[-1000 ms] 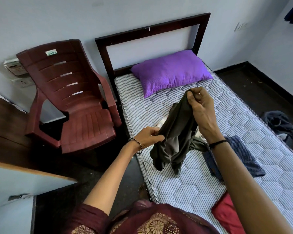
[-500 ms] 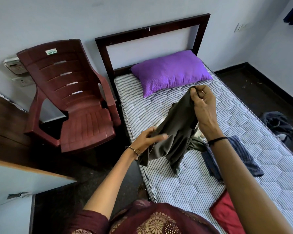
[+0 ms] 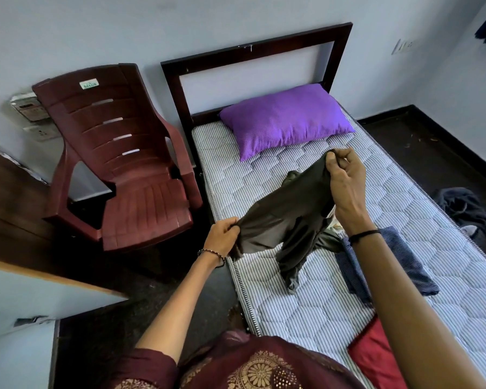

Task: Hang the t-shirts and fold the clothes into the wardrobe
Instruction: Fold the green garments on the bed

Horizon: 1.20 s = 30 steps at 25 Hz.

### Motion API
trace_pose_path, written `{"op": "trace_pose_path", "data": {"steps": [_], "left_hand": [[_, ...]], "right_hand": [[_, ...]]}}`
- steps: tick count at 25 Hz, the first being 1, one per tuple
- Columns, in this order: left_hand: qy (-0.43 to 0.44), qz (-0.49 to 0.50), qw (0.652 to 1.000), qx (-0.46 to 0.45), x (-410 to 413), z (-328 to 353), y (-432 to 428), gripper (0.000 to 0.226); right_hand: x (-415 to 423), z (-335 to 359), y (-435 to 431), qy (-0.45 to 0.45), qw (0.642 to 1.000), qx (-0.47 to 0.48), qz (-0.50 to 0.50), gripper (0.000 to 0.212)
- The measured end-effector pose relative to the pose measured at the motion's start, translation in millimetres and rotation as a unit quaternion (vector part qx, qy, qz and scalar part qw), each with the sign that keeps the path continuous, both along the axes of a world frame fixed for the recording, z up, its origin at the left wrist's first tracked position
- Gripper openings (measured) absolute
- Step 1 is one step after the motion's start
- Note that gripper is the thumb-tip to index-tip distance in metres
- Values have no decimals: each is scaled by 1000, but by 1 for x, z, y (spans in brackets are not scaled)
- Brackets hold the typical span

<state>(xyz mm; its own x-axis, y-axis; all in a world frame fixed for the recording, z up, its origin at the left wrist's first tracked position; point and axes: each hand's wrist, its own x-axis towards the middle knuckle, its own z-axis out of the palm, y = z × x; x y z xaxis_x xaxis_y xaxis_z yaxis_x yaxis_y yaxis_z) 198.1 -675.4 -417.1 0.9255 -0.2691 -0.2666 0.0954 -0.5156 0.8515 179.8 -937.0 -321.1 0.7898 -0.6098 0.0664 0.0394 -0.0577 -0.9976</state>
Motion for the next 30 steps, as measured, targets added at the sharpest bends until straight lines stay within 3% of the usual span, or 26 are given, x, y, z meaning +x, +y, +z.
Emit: {"op": "trace_pose_path", "data": {"steps": [3,5,7,9,13,15,19,23,25,27,30], "left_hand": [[75,47,986,-145,2,8,3,39],[87,16,983,-159,3,13,4,58],[56,-61,992,-100,4,15,7,66],[26,-104,994,-23,5,18,10,49],[-51,-117,982,138,7,25,12,35],[-60,-108,980,158,6,26,9,33],[73,-53,994,-57,6,21,8,24],[161,1,975,-155,5,20,5,13],[168,15,969,-183,2,17,6,7],[158,8,970,-184,-1,12,10,19],[89,-10,983,-158,-2,3,11,20]], "right_hand": [[2,-8,-4,19,1000,5,-22,8],[3,-12,-7,31,999,0,-36,7],[2,-15,-9,42,998,-2,-51,8],[0,-17,-13,52,997,-4,-59,10],[-4,-18,-13,62,996,-9,-59,10],[-5,-19,-11,59,997,-8,-58,11],[-5,-13,-12,54,997,-4,-60,12],[-4,-4,-12,44,997,-7,-60,11],[-4,-1,-12,46,997,-9,-62,9],[-4,0,-12,50,996,-13,-66,10],[-3,1,-9,49,997,-12,-66,10]]}}
